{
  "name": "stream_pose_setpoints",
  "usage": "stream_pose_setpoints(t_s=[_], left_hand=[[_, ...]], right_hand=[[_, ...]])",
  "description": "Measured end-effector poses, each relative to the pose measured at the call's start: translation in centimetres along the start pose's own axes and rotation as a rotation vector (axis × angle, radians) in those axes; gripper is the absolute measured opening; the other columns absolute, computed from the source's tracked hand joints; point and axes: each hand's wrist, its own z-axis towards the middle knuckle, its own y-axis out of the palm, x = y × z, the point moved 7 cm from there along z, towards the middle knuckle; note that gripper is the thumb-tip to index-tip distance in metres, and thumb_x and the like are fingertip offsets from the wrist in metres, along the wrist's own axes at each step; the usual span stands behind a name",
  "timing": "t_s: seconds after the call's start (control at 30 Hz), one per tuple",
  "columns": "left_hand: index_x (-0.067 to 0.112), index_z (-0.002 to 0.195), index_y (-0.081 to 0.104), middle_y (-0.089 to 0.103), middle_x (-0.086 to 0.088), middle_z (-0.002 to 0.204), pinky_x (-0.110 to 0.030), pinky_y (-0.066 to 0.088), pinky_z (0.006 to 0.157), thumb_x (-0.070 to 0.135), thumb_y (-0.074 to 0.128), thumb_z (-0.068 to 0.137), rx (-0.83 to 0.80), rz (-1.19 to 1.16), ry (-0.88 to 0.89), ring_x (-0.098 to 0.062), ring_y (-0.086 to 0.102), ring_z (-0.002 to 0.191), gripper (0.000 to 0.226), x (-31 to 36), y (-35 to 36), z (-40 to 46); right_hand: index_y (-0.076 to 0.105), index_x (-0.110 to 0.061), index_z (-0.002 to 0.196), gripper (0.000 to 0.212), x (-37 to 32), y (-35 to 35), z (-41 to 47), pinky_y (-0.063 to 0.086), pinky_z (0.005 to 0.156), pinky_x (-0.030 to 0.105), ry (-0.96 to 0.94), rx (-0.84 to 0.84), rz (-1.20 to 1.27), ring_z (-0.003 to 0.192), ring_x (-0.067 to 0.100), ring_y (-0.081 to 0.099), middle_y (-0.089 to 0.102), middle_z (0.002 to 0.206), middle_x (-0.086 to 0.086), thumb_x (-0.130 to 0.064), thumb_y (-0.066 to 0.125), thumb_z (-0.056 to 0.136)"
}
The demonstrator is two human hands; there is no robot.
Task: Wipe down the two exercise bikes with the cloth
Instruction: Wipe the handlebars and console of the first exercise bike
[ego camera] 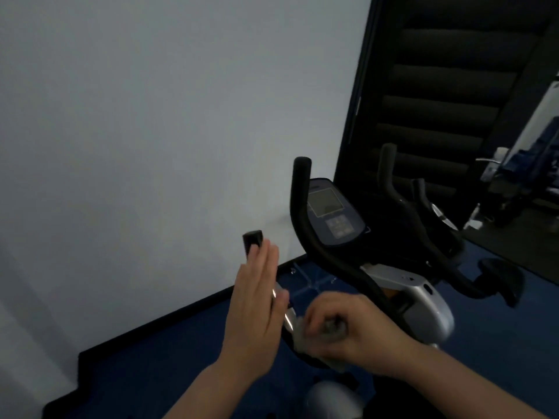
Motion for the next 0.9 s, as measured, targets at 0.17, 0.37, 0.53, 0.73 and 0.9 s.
stream_pose_setpoints(t_s=[0.17, 0.37, 0.53, 0.73, 0.9], left_hand=[[0.015, 0.138, 0.051, 0.046, 0.006, 0.144, -0.044, 0.015, 0.118, 0.030, 0.027, 0.102, -0.099, 0.143, 0.070, -0.012, 0.022, 0.145, 0.046, 0.1, 1.0, -0.6], [0.017, 0.111, 0.065, 0.058, 0.006, 0.119, -0.055, 0.031, 0.109, 0.026, 0.031, 0.100, -0.068, 0.130, 0.098, -0.018, 0.036, 0.136, 0.038, 0.2, 1.3, -0.8], [0.019, 0.095, 0.063, 0.056, 0.008, 0.112, -0.053, 0.031, 0.108, 0.025, 0.030, 0.100, -0.030, 0.089, 0.115, -0.017, 0.036, 0.134, 0.034, 0.3, 1.3, -0.8], [0.019, 0.100, 0.063, 0.056, 0.007, 0.117, -0.055, 0.033, 0.106, 0.026, 0.030, 0.101, -0.043, 0.089, 0.138, -0.018, 0.034, 0.137, 0.034, 0.1, 1.5, -1.0], [0.018, 0.103, 0.064, 0.055, 0.007, 0.120, -0.057, 0.035, 0.104, 0.023, 0.030, 0.100, -0.012, 0.041, 0.115, -0.018, 0.032, 0.138, 0.034, 0.0, 1.6, -1.3]], right_hand=[[0.075, -0.030, 0.089, 0.015, 2.2, -3.7, -2.8, 0.050, 0.082, 0.022, 0.078, -0.167, -0.305, 0.097, -0.003, 0.062, 0.067, 0.107, -0.021, -0.028, 0.080, 0.075], [0.076, -0.025, 0.093, 0.021, 0.3, -0.6, -2.5, 0.052, 0.082, 0.031, 0.076, -0.035, -0.114, 0.095, 0.003, 0.065, 0.071, 0.103, -0.010, -0.022, 0.082, 0.074], [0.077, -0.021, 0.093, 0.022, 1.6, -2.8, -2.9, 0.049, 0.088, 0.028, 0.141, -0.106, -0.172, 0.100, 0.003, 0.063, 0.070, 0.107, -0.010, -0.020, 0.084, 0.072], [0.075, -0.029, 0.097, 0.025, 1.3, -1.7, -2.6, 0.049, 0.084, 0.024, 0.197, 0.002, -0.248, 0.094, 0.002, 0.063, 0.071, 0.100, -0.013, -0.034, 0.081, 0.074], [0.075, -0.025, 0.094, 0.022, 0.0, -0.3, -3.2, 0.050, 0.084, 0.025, 0.164, 0.053, -0.150, 0.095, 0.002, 0.064, 0.072, 0.102, -0.012, -0.024, 0.082, 0.073]])
